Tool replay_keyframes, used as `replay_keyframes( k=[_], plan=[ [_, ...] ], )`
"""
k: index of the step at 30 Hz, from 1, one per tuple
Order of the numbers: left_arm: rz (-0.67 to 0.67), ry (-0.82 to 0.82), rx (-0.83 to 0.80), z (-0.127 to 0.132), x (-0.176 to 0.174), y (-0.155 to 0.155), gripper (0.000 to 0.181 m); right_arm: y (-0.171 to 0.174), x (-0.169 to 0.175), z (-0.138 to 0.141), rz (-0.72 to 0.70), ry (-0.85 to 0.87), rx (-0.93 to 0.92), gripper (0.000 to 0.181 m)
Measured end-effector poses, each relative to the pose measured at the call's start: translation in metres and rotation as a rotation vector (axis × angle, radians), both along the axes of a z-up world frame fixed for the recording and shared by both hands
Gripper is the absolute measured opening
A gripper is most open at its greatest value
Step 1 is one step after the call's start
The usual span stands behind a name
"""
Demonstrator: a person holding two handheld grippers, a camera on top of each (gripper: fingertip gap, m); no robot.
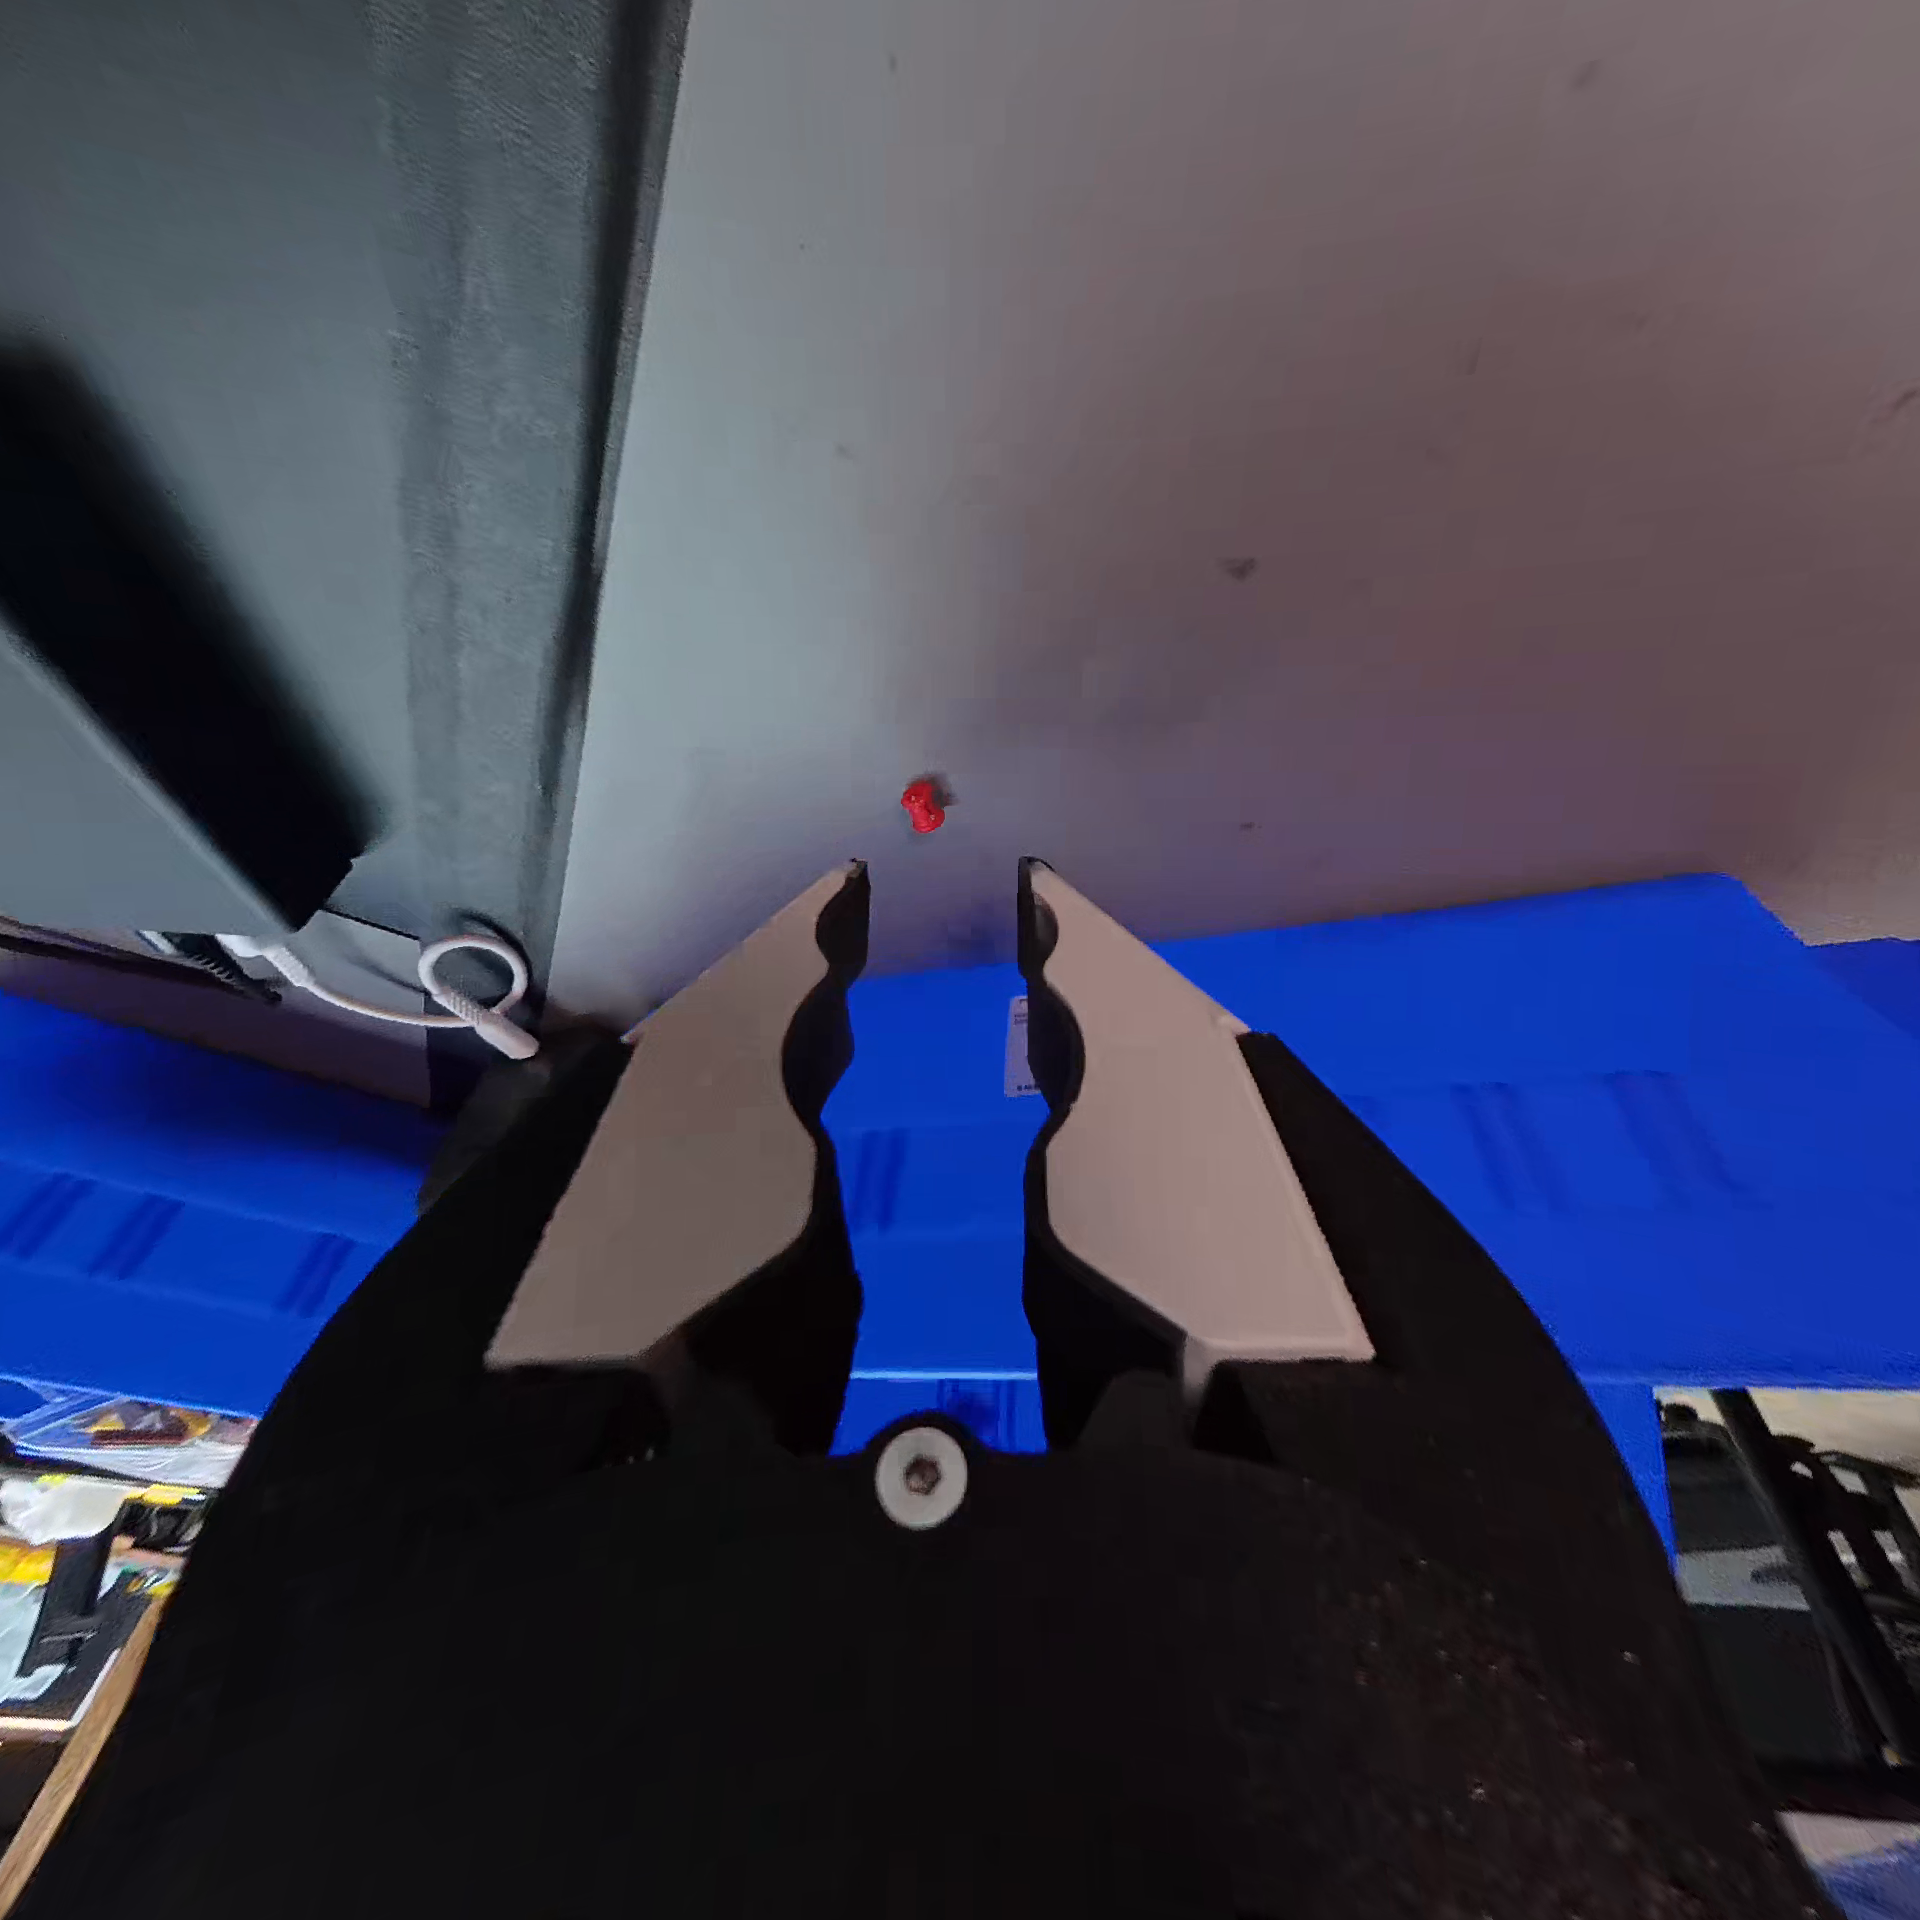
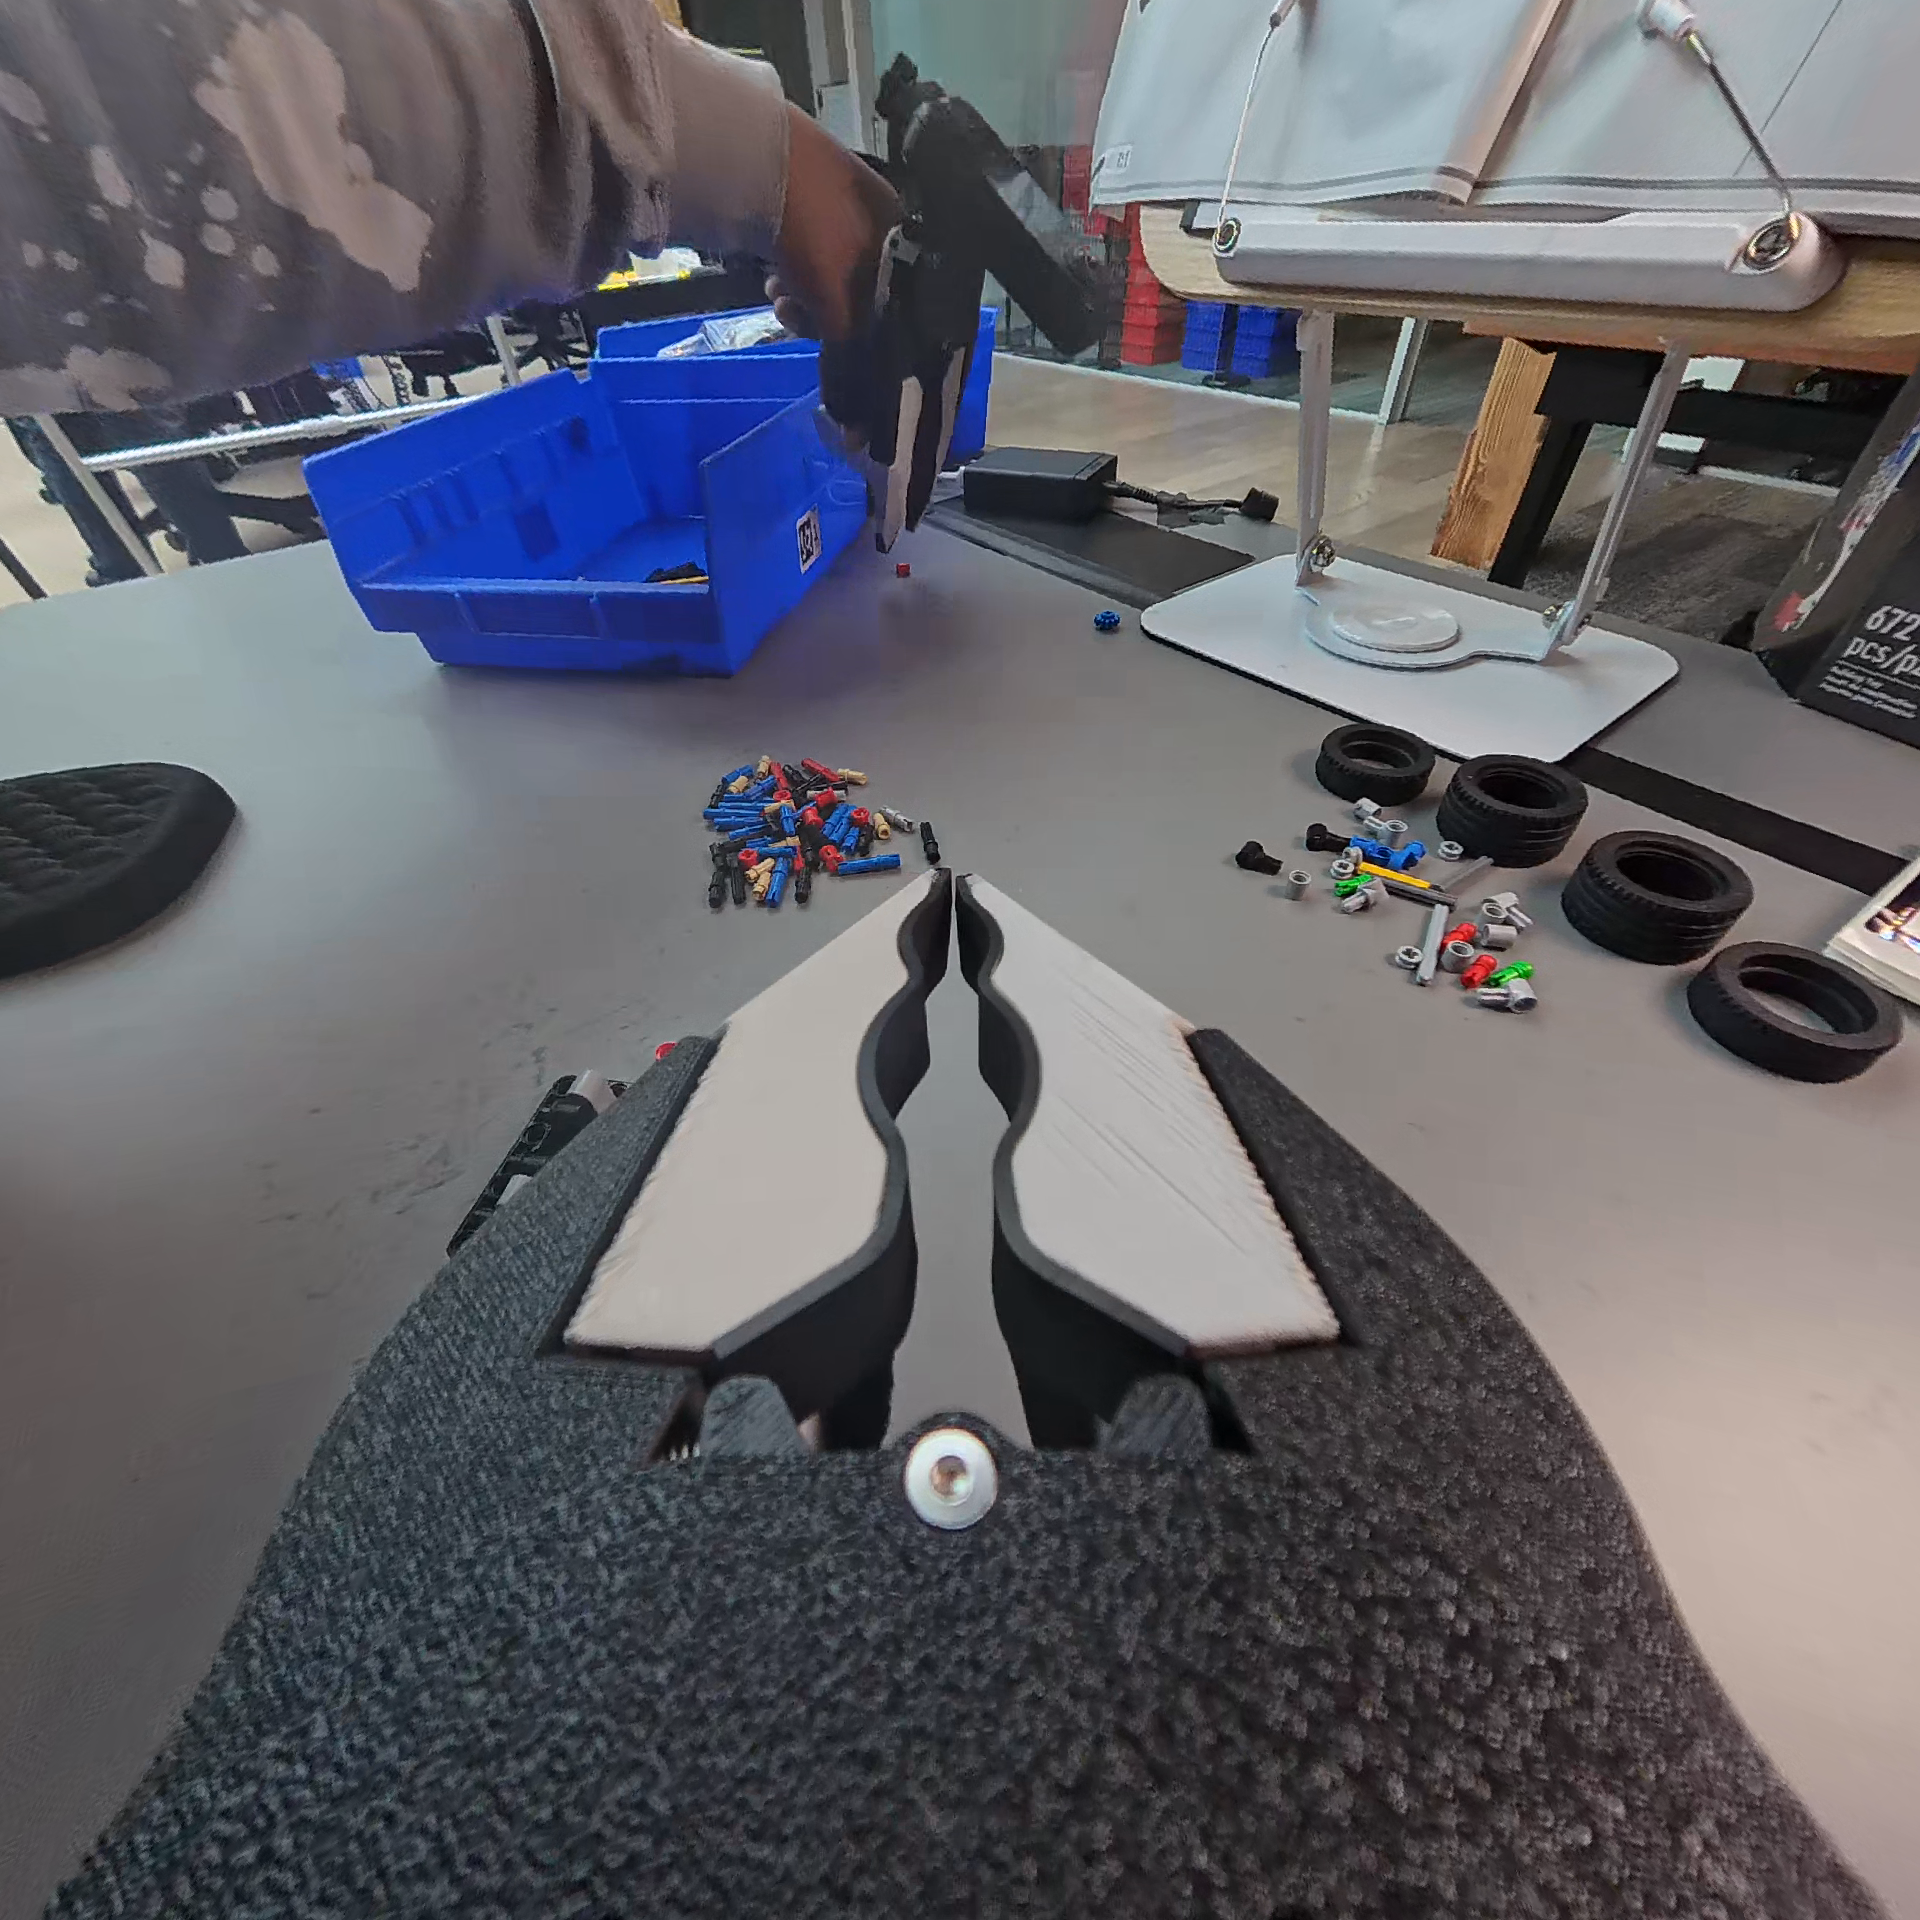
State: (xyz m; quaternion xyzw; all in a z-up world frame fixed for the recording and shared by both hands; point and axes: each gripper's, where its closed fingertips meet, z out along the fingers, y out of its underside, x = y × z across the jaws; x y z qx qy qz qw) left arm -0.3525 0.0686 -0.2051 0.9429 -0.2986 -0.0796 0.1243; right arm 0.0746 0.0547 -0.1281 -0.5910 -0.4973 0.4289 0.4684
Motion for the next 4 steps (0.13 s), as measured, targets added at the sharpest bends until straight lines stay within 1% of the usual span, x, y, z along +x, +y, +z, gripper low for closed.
replay_keyframes(
  k=[1,4],
  plan=[
    [-0.009,0.012,-0.026,-0.0047,-0.0021,-0.0016,0.028,0.0,0.0003,0.0003,0.001,0.002,-0.001,0.0],
    [-0.01,0.005,-0.054,-0.0146,-0.0038,-0.0009,0.024,-0.0003,0.0008,0.0009,0.004,0.004,0.0,0.0]
  ],
)
